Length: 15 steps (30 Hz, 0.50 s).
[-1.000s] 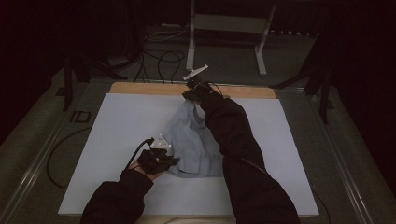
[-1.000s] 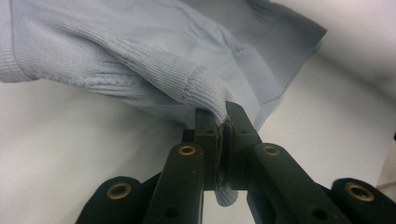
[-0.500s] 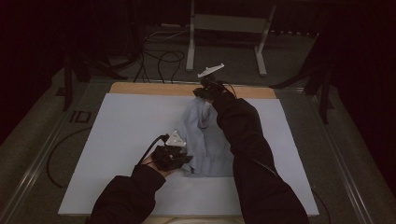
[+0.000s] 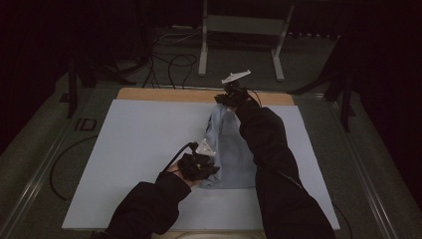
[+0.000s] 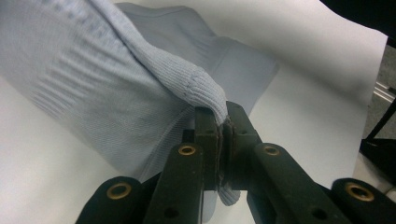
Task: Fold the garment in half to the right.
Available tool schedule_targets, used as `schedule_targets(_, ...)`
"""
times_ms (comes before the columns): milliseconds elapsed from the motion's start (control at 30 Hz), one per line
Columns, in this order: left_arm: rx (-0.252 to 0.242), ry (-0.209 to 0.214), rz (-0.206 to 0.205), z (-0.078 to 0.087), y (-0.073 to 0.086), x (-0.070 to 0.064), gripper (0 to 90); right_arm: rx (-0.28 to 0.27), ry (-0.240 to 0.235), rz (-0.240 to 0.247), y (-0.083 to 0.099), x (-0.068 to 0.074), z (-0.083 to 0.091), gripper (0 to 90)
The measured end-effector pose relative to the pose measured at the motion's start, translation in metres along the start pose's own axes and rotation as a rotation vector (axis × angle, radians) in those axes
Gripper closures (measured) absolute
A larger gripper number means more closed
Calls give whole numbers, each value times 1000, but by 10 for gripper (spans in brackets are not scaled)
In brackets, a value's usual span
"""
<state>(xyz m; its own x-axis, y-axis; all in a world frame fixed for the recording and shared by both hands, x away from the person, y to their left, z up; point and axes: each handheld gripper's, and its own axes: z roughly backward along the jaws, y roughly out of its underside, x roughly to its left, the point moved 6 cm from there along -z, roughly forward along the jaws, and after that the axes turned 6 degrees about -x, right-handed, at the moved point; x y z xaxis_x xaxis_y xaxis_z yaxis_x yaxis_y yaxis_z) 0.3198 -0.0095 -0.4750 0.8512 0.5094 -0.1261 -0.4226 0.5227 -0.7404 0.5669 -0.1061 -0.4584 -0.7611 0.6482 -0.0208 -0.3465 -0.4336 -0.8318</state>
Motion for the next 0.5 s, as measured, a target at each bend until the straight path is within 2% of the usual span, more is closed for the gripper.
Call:
schedule_targets(300,24,40,-26,-25,-11,-14,869,6,7,-21,19,-15,5,847)
schedule_targets(367,37,45,-30,-36,-11,-17,869,18,9,-18,25,-17,5,846)
schedule_targets(500,49,39,-31,-46,-11,-20,868,18,2,-36,32,-20,3,846)
